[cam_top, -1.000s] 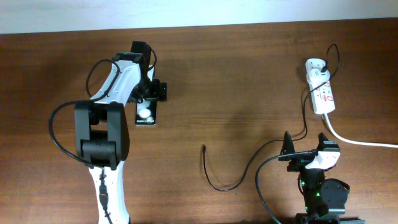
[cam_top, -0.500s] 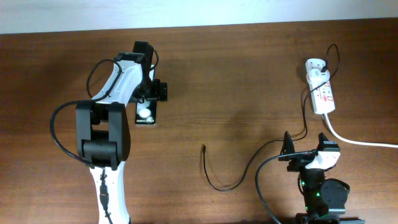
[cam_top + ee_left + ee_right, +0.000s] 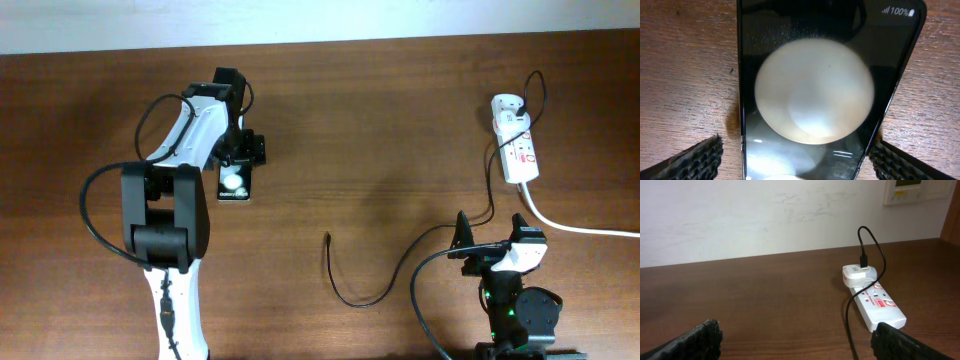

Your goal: Plug charger to phone and switch on socket

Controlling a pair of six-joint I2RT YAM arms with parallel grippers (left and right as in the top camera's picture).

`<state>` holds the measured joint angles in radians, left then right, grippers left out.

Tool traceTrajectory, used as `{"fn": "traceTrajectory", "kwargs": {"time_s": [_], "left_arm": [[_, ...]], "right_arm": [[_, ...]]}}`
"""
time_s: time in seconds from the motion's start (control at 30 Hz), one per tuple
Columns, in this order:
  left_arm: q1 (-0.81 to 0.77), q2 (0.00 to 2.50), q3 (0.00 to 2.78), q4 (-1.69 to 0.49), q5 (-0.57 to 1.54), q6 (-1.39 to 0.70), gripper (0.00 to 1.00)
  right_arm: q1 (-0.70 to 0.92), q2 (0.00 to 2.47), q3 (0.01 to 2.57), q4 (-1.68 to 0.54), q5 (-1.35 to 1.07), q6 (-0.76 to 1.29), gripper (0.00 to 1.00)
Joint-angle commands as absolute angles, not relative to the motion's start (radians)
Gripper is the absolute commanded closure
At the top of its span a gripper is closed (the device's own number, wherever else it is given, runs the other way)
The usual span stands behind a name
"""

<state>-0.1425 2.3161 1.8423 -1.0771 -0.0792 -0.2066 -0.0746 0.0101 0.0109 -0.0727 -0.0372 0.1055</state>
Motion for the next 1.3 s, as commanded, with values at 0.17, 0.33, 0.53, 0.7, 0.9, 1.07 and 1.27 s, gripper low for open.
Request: {"fn": "traceTrajectory", "kwargs": {"time_s": [0.17, 0.33, 0.53, 0.7, 0.9, 1.07, 1.27], "left_arm": [[-0.148, 2.351, 1.833, -1.092, -0.063, -0.178, 0.01], [-0.148, 2.351, 1.833, -1.087, -0.059, -0.159, 0.01], [-0.148, 2.351, 1.833, -1.066, -0.020, -0.107, 0.01], [-0.148, 2.365, 1.833, -1.063, -0.022, -0.107, 0.01], [-0.148, 2.365, 1.833, -1.074, -0.022, -0.107, 0.01], [-0.148, 2.366, 1.833, -1.075, -0.021, -0.107, 0.12], [-0.148, 2.366, 1.833, -1.074, -0.022, -0.107, 0.08]], "right_arm": [[-0.065, 0.004, 0.006, -0.079, -0.029, 0.110, 0.01], [-0.065, 0.004, 0.006, -0.079, -0.029, 0.110, 0.01], [-0.065, 0.004, 0.006, -0.079, -0.029, 0.110, 0.01], [-0.065, 0.004, 0.006, -0.079, -0.029, 0.110, 0.02], [-0.065, 0.004, 0.006, -0.078, -0.029, 0.110, 0.01], [-0.065, 0.004, 0.006, -0.079, -0.029, 0.110, 0.01], [-0.065, 0.004, 0.006, -0.079, -0.029, 0.110, 0.01]]}}
